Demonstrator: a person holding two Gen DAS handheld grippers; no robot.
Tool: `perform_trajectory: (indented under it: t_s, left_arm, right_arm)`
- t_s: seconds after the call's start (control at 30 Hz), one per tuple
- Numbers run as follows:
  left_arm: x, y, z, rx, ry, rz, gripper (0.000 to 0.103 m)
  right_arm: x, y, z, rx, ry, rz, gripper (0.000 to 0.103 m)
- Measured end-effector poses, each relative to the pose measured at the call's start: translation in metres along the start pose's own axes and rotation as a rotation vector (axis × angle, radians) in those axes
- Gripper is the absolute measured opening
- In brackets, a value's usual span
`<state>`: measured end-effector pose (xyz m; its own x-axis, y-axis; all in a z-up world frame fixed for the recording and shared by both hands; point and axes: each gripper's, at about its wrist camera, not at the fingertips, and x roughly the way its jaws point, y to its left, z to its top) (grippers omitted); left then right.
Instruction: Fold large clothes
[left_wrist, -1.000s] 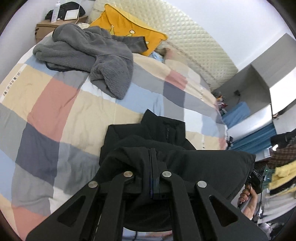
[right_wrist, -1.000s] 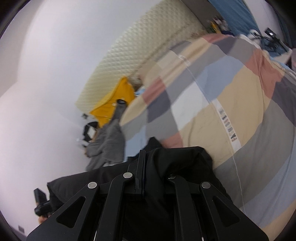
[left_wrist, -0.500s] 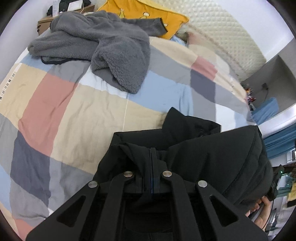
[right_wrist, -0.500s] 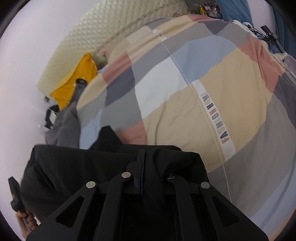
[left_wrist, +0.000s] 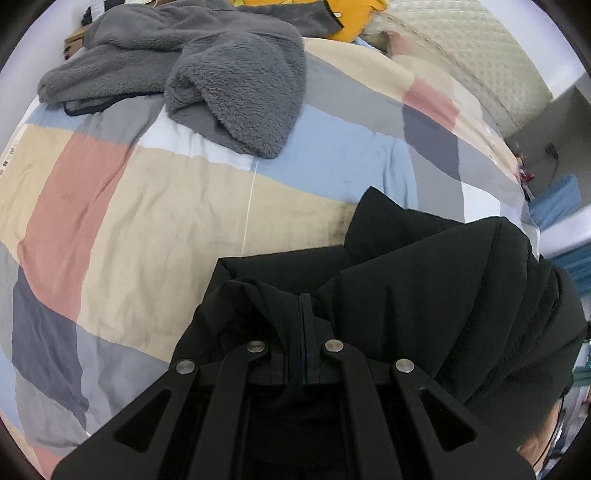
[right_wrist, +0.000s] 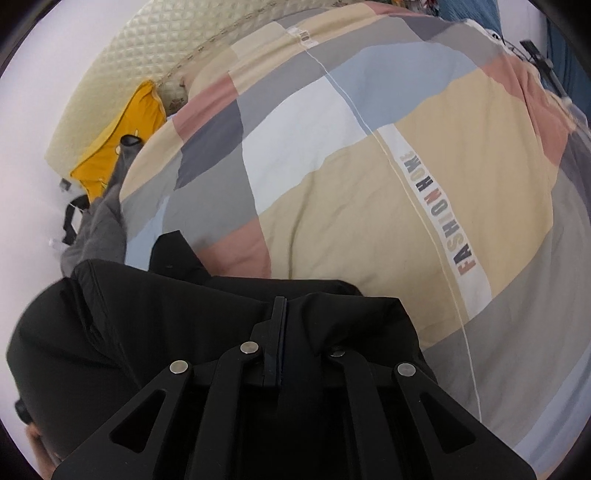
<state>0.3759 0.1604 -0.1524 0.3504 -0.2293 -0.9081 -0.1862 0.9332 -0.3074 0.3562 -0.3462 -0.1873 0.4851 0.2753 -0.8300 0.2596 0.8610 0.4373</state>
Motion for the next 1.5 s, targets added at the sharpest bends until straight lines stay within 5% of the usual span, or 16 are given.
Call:
perform_trajectory:
  t_s: [0.2,0.3,0.4,0.47,0.5,0.7,0.83,0.9,1.13,1.5]
  left_arm:
    - [-0.027,0.023,-0.015,-0.113,-0.009,-0.095,0.006]
    - [-0.047,0.026,-0.023,-0.116,-0.008,-0.108,0.011]
    - [-0.076,0.030,-0.030,-0.132,-0.038,-0.055,0.031]
    - [-0.096,0.030,-0.031,-0.146,-0.103,-0.012,0.072]
    - [-0.111,0.026,-0.032,-0.137,-0.154,-0.001,0.076]
    - [-0.162,-0.036,-0.052,0.114,-0.299,0.023,0.076]
    - [-0.165,-0.085,-0.075,0.254,-0.339,0.062,0.076]
    - [-0.156,-0.100,-0.082,0.303,-0.325,0.126,0.076]
    - [-0.086,-0.136,-0.098,0.427,-0.287,0.155,0.076]
    - [-0.004,-0.138,-0.062,0.401,-0.306,0.178,0.076]
  right_arm:
    - [-0.031,0.000,-0.011,0.003,-0.017,0.040,0.012]
    - [-0.050,0.001,-0.015,0.002,-0.018,0.051,0.027]
    - [-0.070,0.008,-0.018,-0.066,-0.007,0.026,0.057]
    - [-0.088,0.009,-0.019,-0.072,-0.015,0.009,0.064]
    - [-0.097,0.010,-0.020,-0.068,-0.026,0.010,0.064]
    - [-0.172,0.050,-0.024,-0.225,-0.230,-0.051,0.078]
    - [-0.179,0.101,-0.042,-0.363,-0.250,-0.022,0.079]
    - [-0.166,0.118,-0.054,-0.397,-0.205,0.007,0.079]
    - [-0.080,0.144,-0.092,-0.442,-0.080,0.042,0.079]
    - [0.004,0.153,-0.074,-0.552,-0.183,-0.047,0.089]
